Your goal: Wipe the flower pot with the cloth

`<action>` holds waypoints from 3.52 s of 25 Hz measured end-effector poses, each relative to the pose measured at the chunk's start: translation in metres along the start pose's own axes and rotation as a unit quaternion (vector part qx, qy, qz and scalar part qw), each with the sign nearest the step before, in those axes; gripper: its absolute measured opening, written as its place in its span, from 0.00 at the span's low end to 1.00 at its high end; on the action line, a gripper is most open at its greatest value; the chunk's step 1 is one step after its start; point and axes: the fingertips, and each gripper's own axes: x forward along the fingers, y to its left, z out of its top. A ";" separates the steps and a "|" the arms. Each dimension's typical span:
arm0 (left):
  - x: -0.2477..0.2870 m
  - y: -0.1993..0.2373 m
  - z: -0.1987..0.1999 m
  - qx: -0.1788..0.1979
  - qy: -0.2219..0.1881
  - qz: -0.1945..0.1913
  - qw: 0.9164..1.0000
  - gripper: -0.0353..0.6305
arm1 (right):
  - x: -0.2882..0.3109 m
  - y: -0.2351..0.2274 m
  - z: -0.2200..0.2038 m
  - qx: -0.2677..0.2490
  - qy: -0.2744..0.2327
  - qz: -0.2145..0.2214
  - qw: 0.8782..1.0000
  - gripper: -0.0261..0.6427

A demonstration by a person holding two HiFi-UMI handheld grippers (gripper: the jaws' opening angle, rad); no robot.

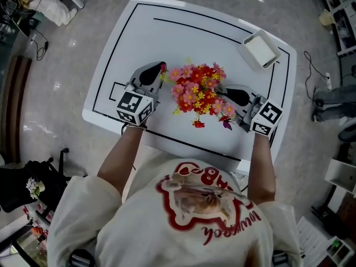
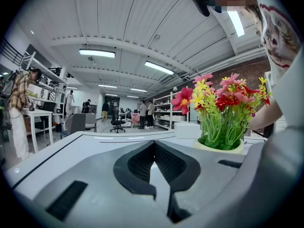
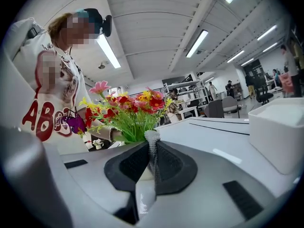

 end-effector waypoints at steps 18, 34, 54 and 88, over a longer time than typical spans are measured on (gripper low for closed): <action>0.000 0.002 0.003 0.002 -0.002 0.004 1.000 0.06 | -0.004 0.011 -0.001 -0.020 -0.015 -0.054 0.998 0.09; 0.001 -0.008 0.001 0.007 0.003 -0.035 0.999 0.06 | -0.007 0.017 -0.003 -0.001 -0.047 -0.195 0.980 0.09; 0.003 -0.024 0.000 0.017 0.006 -0.091 0.996 0.06 | -0.005 0.031 -0.008 -0.036 -0.051 -0.332 0.941 0.09; 0.004 -0.040 0.000 0.027 0.011 -0.151 0.988 0.06 | 0.000 0.055 -0.015 -0.027 -0.047 -0.368 0.928 0.09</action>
